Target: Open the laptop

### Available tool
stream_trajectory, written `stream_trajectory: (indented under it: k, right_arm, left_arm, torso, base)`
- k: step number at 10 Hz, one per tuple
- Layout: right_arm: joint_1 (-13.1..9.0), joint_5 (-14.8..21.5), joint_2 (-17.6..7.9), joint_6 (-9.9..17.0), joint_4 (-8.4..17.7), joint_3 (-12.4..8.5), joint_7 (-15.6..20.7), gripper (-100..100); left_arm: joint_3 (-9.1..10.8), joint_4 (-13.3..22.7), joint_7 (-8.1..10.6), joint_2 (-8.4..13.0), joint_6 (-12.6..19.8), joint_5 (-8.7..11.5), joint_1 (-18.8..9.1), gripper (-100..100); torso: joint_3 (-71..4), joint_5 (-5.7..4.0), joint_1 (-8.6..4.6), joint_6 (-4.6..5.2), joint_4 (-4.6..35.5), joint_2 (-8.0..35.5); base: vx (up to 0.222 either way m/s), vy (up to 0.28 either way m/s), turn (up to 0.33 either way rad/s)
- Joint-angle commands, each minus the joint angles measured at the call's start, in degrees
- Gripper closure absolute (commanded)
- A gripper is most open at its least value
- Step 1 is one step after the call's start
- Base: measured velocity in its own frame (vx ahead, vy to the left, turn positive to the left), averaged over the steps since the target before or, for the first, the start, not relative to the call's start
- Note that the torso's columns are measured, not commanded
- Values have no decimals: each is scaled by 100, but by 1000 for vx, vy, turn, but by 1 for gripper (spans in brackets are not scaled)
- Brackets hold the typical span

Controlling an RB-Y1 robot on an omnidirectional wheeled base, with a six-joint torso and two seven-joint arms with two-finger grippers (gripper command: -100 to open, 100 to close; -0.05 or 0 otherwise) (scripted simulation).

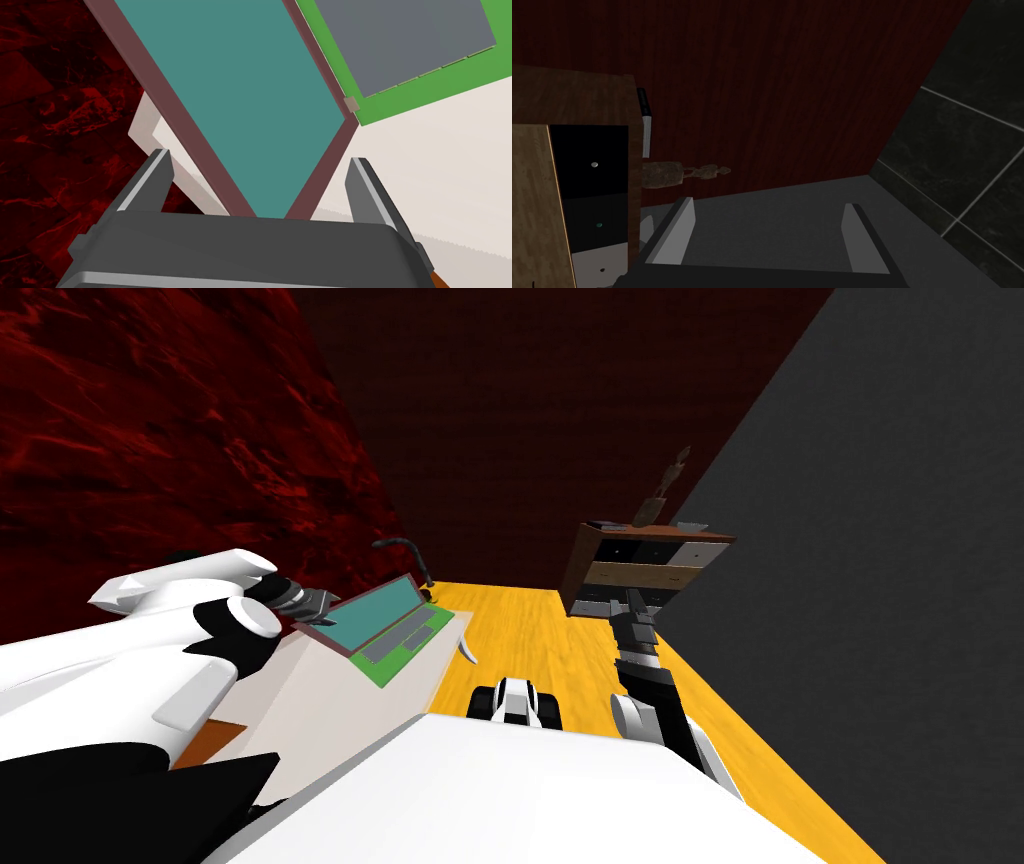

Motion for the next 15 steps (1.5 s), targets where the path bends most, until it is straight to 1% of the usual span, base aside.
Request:
stream_trajectory:
  k: [1, 3, 5, 6, 7, 8, 9, 10, 11, 12, 13, 15]
  right_arm:
    - [0, 0, 0, 0, 0, 0, 0, 0]
    - [0, 0, 0, 0, 0, 0, 0, 0]
    - [1, 0, 0, 0, 0, 0, 0, 0]
    - [1, 0, 0, 0, 0, 0, 0, 0]
    - [0, 0, -1, 0, 0, -1, 0, 0]
    - [0, 0, -1, 0, 0, -1, 0, 0]
    - [1, 0, -1, 0, 1, -1, 0, 0]
    - [1, 0, 0, 0, 0, 0, 0, 0]
    - [0, 0, -1, 0, 0, -1, 0, 0]
    - [0, 0, -1, 0, 0, -1, 0, 0]
    - [1, 0, -1, 0, 0, -1, 0, 0]
    - [2, 0, 0, 0, 0, 0, 0, 0]
  left_arm:
    - [58, 35, -91, 105, 392, 85, -85, -100]
    - [90, 94, -158, 184, 630, 147, -163, -100]
    - [93, 66, -144, 179, 638, 145, -147, -100]
    - [-200, 229, 131, -100, 476, 101, -448, -100]
    - [-307, 229, 241, -154, 476, 101, -498, -100]
    - [-307, 184, 305, -154, 476, 101, -498, -100]
    - [-307, 229, 305, -154, 476, 101, -498, -100]
    - [-580, 365, 578, -440, 323, 60, -767, -100]
    - [-700, 365, 735, -496, 323, 60, -836, -100]
    - [-700, -39, 764, -496, 334, 60, -717, -100]
    - [-700, 218, 764, -496, 323, 60, -836, -100]
    - [-700, 365, 764, -496, 323, 60, -836, -100]
  torso:
    - [-2, -2, -4, 2, -1, -2]
    - [-8, -3, -7, 1, -4, -12]
    - [-7, -2, -4, 1, -3, -11]
    - [-9, -1, -3, 1, -5, -15]
    - [-1, 9, 37, 6, -2, 1]
    - [10, 13, 31, -1, 4, 16]
    - [1, -4, -14, -2, 2, 1]
    - [-13, -13, -38, 2, -6, -22]
    - [-10, -5, -4, 8, -6, -12]
    - [-3, 4, 11, 2, -2, -3]
    - [-4, -3, -3, -2, 0, -5]
    - [-13, 2, -12, -2, -11, -21]
  base:
    - [-71, 24, -135]
    - [-54, 10, -97]
    - [-29, 6, -24]
    - [-78, 136, 2]
    - [-127, 156, -41]
    - [-77, 63, -6]
    - [-17, 12, 19]
    - [-70, 93, 8]
    - [-87, 118, -35]
    - [-56, 73, -16]
    - [-23, 26, 2]
    - [3, -7, 3]
